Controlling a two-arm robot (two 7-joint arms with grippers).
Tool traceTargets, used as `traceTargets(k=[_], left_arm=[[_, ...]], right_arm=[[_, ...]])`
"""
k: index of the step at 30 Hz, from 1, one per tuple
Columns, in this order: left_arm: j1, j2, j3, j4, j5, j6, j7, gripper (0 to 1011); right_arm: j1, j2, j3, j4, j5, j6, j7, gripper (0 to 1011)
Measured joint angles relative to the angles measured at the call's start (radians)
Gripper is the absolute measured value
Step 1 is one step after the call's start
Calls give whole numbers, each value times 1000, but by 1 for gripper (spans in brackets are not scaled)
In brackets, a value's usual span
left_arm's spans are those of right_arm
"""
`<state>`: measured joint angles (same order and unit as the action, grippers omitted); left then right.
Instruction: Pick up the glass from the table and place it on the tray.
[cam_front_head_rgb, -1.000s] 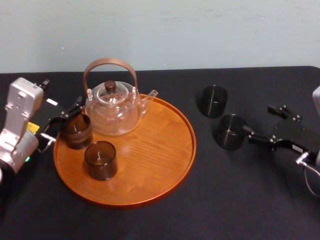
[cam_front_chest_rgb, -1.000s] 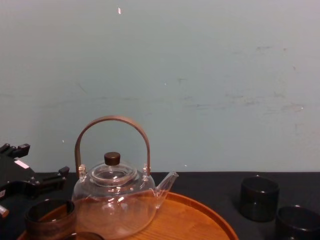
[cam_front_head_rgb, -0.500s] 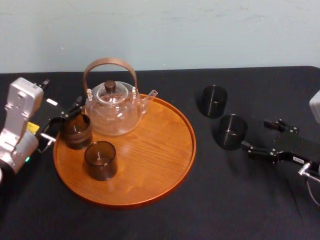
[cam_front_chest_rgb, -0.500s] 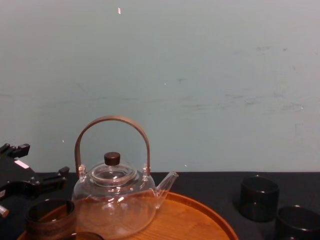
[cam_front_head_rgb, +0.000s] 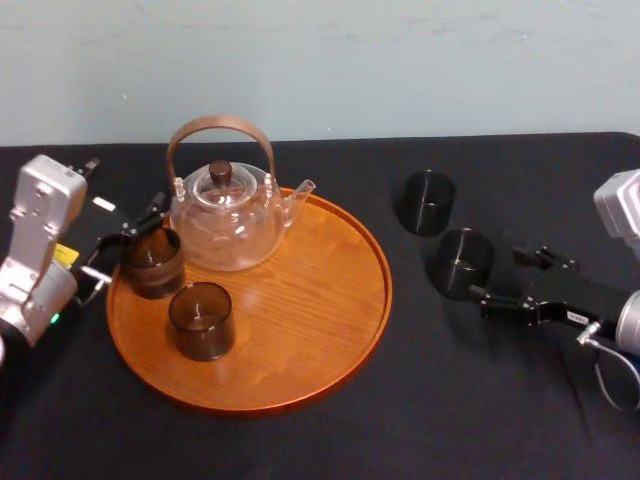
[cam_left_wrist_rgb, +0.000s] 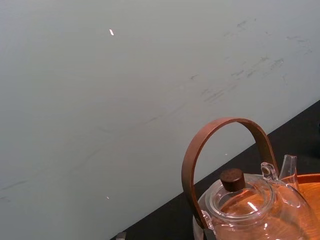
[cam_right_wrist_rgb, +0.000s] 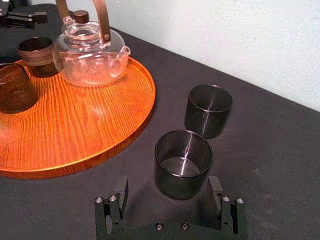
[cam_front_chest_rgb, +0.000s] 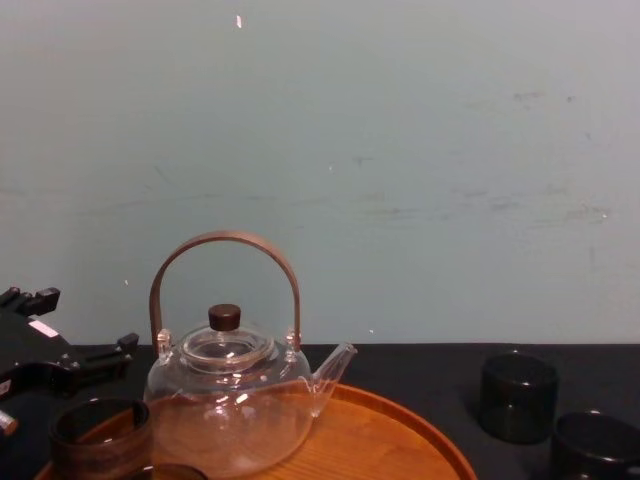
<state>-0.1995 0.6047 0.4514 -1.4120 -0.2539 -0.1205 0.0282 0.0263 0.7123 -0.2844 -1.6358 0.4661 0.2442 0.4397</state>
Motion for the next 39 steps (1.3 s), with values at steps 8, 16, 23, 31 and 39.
traceTargets(k=[8, 16, 23, 31, 39], left_arm=[[0, 0, 0, 0, 0, 0, 0, 1001], [0, 0, 0, 0, 0, 0, 0, 1001], [0, 0, 0, 0, 0, 0, 0, 1001], [0, 0, 0, 0, 0, 0, 0, 1001], [0, 0, 0, 0, 0, 0, 0, 1001]], right_arm=[[41, -24, -19, 38, -7, 14, 3, 1002], [79, -48, -34, 79, -29, 16, 2, 1002], [105, -66, -42, 110, -46, 19, -1, 1002], [142, -89, -57, 148, -66, 14, 7, 1002], [167, -105, -70, 174, -76, 10, 21, 1002]])
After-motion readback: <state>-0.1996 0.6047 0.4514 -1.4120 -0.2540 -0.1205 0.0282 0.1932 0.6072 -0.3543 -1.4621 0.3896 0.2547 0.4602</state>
